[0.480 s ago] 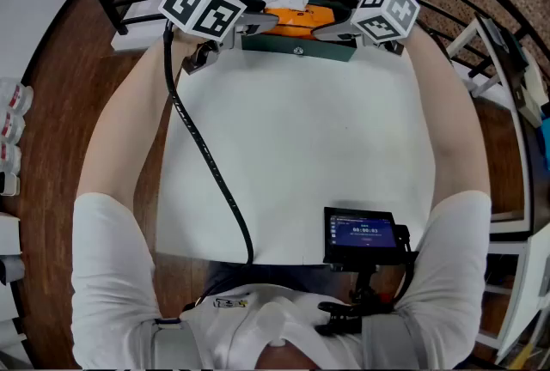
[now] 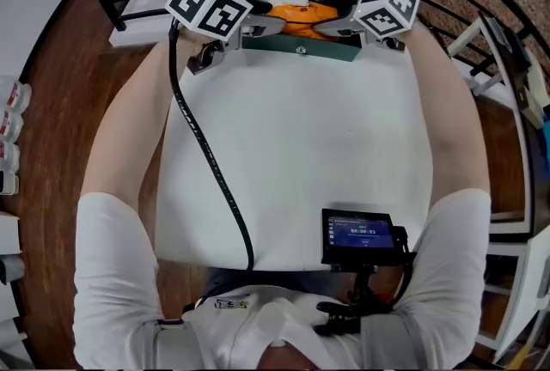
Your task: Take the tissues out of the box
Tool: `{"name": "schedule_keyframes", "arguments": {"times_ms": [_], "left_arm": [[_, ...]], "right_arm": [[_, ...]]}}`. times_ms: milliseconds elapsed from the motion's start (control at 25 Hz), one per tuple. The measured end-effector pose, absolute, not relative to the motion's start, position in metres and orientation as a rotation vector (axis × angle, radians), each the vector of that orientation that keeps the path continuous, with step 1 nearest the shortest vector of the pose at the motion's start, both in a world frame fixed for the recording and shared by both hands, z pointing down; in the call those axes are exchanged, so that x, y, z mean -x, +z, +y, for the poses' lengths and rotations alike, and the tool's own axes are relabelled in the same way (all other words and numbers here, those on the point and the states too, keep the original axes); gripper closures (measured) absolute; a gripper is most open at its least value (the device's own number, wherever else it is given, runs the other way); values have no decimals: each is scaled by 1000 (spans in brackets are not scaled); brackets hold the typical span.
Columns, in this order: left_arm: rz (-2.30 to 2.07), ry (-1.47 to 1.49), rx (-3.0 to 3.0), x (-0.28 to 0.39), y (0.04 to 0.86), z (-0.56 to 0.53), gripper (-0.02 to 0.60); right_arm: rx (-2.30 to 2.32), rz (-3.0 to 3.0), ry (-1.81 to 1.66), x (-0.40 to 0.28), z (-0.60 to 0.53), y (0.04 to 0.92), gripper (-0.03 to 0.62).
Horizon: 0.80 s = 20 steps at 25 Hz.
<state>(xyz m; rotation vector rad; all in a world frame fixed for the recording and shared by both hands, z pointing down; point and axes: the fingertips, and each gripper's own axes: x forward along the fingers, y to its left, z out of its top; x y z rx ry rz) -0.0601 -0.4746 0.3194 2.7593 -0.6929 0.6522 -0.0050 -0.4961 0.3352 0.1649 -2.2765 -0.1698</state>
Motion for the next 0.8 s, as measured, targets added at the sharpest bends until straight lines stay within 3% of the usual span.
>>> {"name": "schedule_keyframes", "arguments": {"times_ms": [440, 800], "left_arm": [[-754, 556, -2847, 60, 264, -455, 373], [-659, 452, -2995, 3, 196, -350, 373]], "right_arm": [[-297, -2255, -410, 5, -476, 275, 381], [-378, -2304, -445, -54, -370, 211, 381]]}}
